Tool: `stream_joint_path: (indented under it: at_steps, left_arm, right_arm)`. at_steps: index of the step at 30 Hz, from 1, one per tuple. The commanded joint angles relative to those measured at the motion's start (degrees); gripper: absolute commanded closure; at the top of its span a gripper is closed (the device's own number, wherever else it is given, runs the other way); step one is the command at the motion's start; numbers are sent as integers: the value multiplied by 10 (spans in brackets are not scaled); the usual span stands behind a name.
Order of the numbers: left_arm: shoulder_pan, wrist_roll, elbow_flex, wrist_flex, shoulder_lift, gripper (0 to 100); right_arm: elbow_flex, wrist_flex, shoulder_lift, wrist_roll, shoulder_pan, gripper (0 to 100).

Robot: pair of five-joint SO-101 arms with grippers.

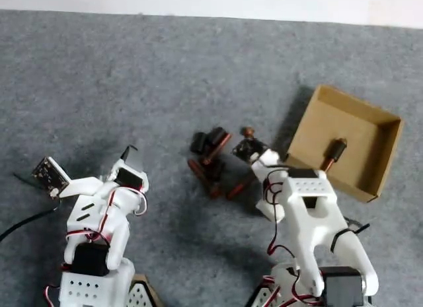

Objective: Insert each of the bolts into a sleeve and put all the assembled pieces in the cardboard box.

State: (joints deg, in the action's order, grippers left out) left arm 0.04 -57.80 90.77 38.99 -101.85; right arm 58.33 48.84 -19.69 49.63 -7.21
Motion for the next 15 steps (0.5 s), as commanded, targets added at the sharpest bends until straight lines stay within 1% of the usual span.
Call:
stream_joint_path:
  at_steps: [1, 6, 12, 15]
  left_arm:
    - [-4, -1, -2, -13, -1, 969]
    - [-4, -1, -2, -13, -1, 969]
    - [-4, -1, -2, -13, -1, 969]
    - [-4, -1, -2, -13, -1, 969]
  right_arm:
    - [-28, -19, 0, 51, 7, 744]
    - [-2, -20, 1, 56, 7, 744]
    - [49, -20, 1, 55, -19, 744]
    - [68, -21, 1, 55, -21, 789]
